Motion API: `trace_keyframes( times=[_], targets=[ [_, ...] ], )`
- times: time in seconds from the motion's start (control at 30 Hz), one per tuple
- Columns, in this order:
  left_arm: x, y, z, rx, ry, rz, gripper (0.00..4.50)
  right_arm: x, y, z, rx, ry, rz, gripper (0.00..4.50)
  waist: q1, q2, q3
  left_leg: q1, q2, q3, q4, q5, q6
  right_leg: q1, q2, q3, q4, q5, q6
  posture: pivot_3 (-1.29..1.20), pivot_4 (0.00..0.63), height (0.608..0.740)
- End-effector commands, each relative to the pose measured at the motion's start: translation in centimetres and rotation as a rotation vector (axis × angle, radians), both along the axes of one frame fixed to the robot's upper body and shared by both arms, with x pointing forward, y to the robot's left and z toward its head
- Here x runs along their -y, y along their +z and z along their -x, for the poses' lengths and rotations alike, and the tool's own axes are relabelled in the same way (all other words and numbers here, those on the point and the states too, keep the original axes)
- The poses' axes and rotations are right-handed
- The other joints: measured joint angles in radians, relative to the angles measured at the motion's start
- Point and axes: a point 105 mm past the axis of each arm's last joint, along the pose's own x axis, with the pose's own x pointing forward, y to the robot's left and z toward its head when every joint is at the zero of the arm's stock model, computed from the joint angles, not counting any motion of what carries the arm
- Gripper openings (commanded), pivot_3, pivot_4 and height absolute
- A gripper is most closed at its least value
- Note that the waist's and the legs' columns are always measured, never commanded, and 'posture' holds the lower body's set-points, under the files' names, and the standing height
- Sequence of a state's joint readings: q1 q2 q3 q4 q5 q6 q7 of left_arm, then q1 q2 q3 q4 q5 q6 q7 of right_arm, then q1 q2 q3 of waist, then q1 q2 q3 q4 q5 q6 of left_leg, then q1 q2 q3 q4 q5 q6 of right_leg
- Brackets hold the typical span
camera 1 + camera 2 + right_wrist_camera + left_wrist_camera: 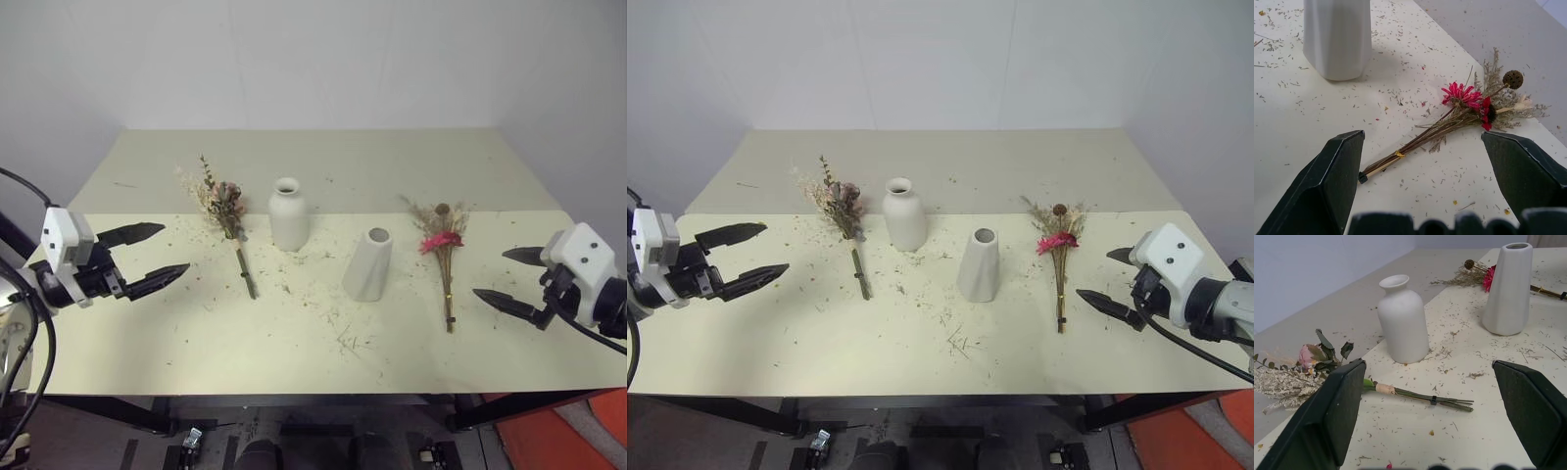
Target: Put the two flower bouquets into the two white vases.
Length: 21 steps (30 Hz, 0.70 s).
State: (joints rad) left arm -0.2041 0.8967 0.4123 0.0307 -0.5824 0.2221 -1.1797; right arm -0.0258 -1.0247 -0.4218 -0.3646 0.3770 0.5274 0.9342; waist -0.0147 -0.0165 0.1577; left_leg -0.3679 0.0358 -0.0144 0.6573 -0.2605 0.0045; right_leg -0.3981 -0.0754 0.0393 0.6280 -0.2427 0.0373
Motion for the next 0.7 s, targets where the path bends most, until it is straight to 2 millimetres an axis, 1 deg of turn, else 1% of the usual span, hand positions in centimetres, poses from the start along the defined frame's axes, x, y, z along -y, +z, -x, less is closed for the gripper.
trace_keyframes(
  times=[0.03, 0.37, 0.43, 0.53, 0.63, 0.7],
  targets=[
    [0.0, 1.3, 0.3, 0.053, 0.002, -0.019, 4.49, -0.5, 1.2, -0.1, 0.057, 0.023, 0.017, 4.5, 0.0, 0.0, 0.0, 0.0, 0.0, 0.0, 0.0, 0.0, 0.0, 0.0, 0.0, 0.0, 0.0, 0.0, 0.0, 0.0, 0.15, 0.74],
    [0.1, 1.1, 0.2, 0.049, 0.01, -0.007, 4.49, -0.6, 1.2, 0.0, 0.053, 0.026, 0.019, 4.5, 0.0, 0.0, 0.0, 0.0, 0.0, 0.0, 0.0, 0.0, 0.0, 0.0, 0.0, 0.0, 0.0, 0.0, 0.0, 0.0, 0.15, 0.74],
    [0.3, 1.2, 0.0, 0.046, 0.028, 0.031, 4.49, -0.6, 1.3, 0.0, 0.058, 0.025, 0.024, 4.5, 0.0, 0.0, 0.0, 0.0, 0.0, 0.0, 0.0, 0.0, 0.0, 0.0, 0.0, 0.0, 0.0, 0.0, 0.0, 0.0, 0.15, 0.74],
    [1.6, 2.3, -0.2, 0.09, 0.038, 0.149, 4.49, -0.8, 1.9, -0.3, 0.089, 0.031, 0.025, 4.5, 0.001, 0.0, 0.0, 0.0, 0.0, 0.0, 0.0, 0.0, 0.0, 0.0, 0.0, 0.0, 0.0, 0.0, 0.0, 0.0, 0.15, 0.74],
    [2.0, 2.1, -1.3, 0.072, 0.164, 0.164, 4.49, -1.3, 2.8, -0.9, 0.124, 0.039, 0.006, 4.5, 0.0, 0.0, 0.0, 0.0, 0.0, 0.0, 0.0, 0.0, 0.0, 0.0, 0.0, 0.0, 0.0, 0.0, 0.0, 0.0, 0.15, 0.74],
    [2.3, 1.3, -2.7, 0.053, 0.33, 0.128, 4.49, -2.2, 3.6, -1.3, 0.154, 0.067, -0.008, 4.5, -0.001, 0.0, 0.0, 0.0, 0.0, -0.001, 0.0, 0.0, 0.0, 0.001, 0.0, 0.0, 0.001, 0.0, 0.0, 0.0, 0.15, 0.74]
  ],
)
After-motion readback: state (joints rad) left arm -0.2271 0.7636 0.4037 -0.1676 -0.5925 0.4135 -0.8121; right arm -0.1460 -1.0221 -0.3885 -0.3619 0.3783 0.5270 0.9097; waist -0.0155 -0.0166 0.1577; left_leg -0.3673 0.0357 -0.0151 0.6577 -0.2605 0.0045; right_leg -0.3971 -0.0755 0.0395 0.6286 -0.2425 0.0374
